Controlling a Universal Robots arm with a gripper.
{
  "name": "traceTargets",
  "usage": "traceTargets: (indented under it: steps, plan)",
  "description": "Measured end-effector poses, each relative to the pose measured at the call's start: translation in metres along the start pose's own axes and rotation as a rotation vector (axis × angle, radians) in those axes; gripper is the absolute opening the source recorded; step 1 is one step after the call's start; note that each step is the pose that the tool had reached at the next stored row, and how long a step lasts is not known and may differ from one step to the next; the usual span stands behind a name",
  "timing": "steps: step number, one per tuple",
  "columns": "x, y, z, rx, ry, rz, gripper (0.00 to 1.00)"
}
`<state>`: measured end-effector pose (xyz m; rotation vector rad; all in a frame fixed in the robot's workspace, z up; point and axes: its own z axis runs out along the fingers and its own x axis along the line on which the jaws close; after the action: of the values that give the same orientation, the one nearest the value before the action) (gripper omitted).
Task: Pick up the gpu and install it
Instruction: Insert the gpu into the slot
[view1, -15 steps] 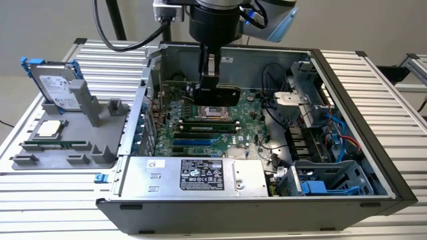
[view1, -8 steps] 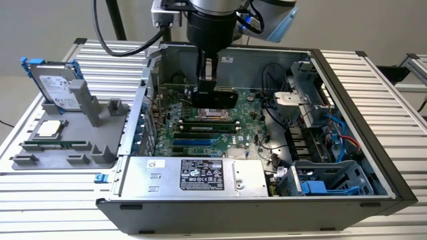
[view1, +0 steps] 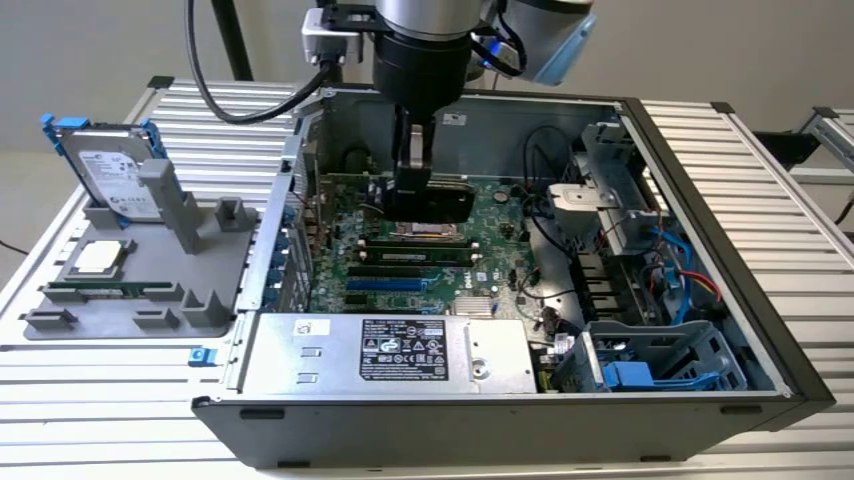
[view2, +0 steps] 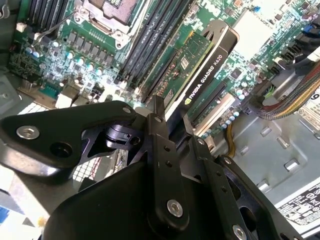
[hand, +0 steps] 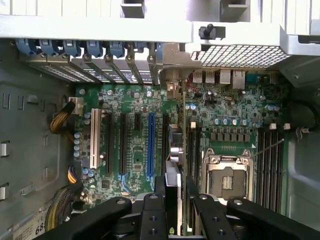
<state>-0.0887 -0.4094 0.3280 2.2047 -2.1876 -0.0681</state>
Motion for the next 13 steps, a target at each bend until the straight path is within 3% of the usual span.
traceTargets:
  steps: [13]
  plan:
    - [0.01,-0.0005,0.0093,0.0,0.0,0.0,0.0]
